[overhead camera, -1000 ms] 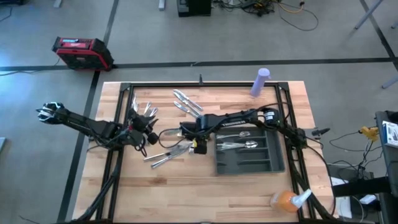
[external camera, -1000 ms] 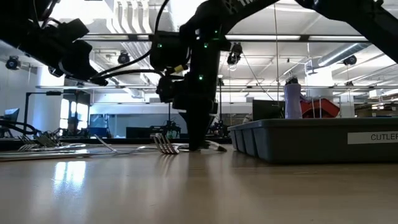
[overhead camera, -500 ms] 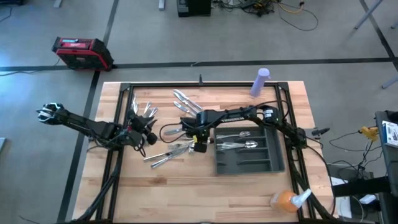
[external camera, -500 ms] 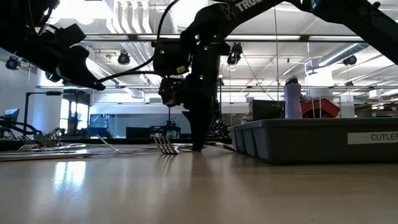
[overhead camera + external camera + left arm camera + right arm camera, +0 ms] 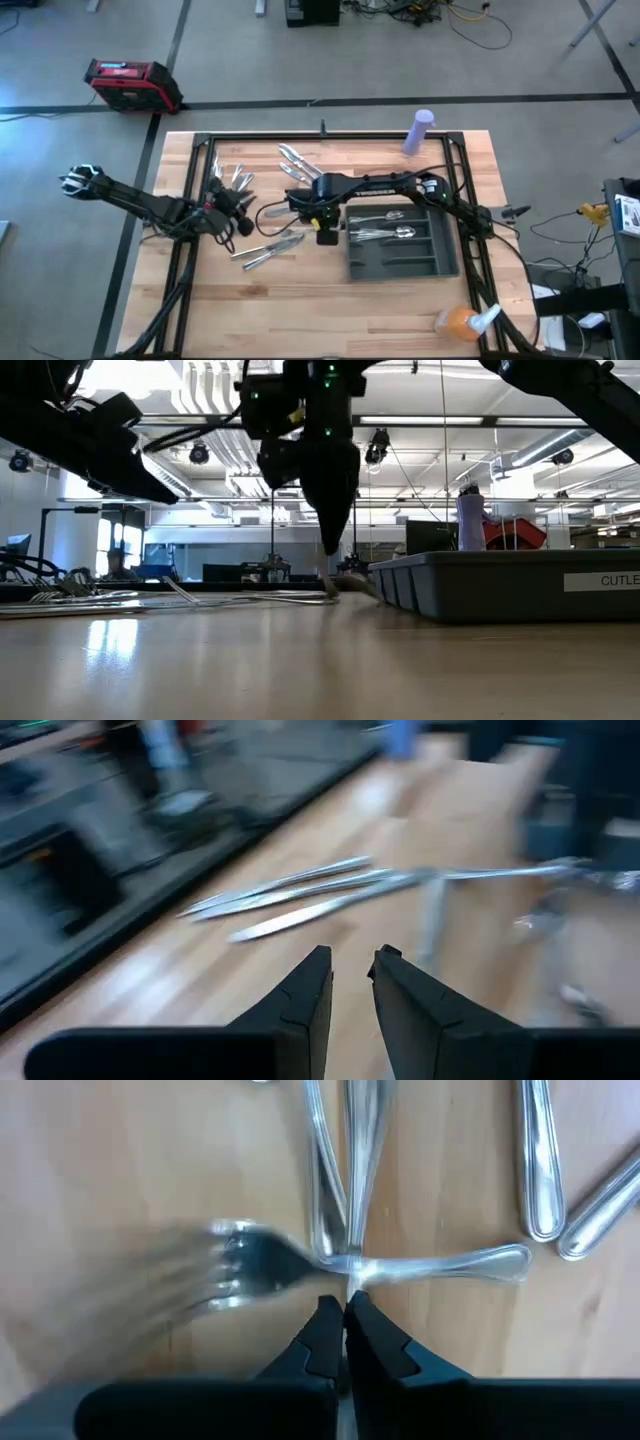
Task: Sort silverware
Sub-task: Put the spoon into the gray silverware tray
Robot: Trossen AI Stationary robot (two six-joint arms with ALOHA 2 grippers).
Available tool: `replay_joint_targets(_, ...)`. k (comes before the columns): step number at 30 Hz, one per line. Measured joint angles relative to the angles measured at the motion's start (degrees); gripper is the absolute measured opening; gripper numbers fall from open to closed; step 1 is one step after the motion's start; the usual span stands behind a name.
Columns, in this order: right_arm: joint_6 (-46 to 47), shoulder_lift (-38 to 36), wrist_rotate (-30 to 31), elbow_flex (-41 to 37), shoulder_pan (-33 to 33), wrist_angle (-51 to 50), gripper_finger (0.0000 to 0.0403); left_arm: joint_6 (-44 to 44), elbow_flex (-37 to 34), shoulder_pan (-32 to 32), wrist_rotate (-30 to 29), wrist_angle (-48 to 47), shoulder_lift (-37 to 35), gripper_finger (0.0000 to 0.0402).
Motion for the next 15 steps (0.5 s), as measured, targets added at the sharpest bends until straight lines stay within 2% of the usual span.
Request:
replay_joint_targets(4, -3.6, -0.1, -2.5, 1.1, 0.1, -0.6, 0.0001, 11.3, -4.3, 0.0, 12.4, 19.0, 1.9, 0.0064)
replay_joint_targets(7, -5.1, -0.1, -5.0, 1.0, 0.1, 0.0, 0.0001, 16.1, -6.6, 0.0, 18.2, 28.9, 3.2, 0.0064)
replay_joint_targets(10, -5.1, -0.1, -3.8, 0.2, 0.1, 0.5, 0.0001, 17.2, -7.3, 0.0, 20.2, 30.4, 4.5, 0.0064)
replay_joint_targets(15, -5.3, -0.1, -2.5, -2.6, 0.1, 4.3, 0.0003, 17.2, -7.5, 0.0, 20.3, 30.6, 7.4, 0.0064)
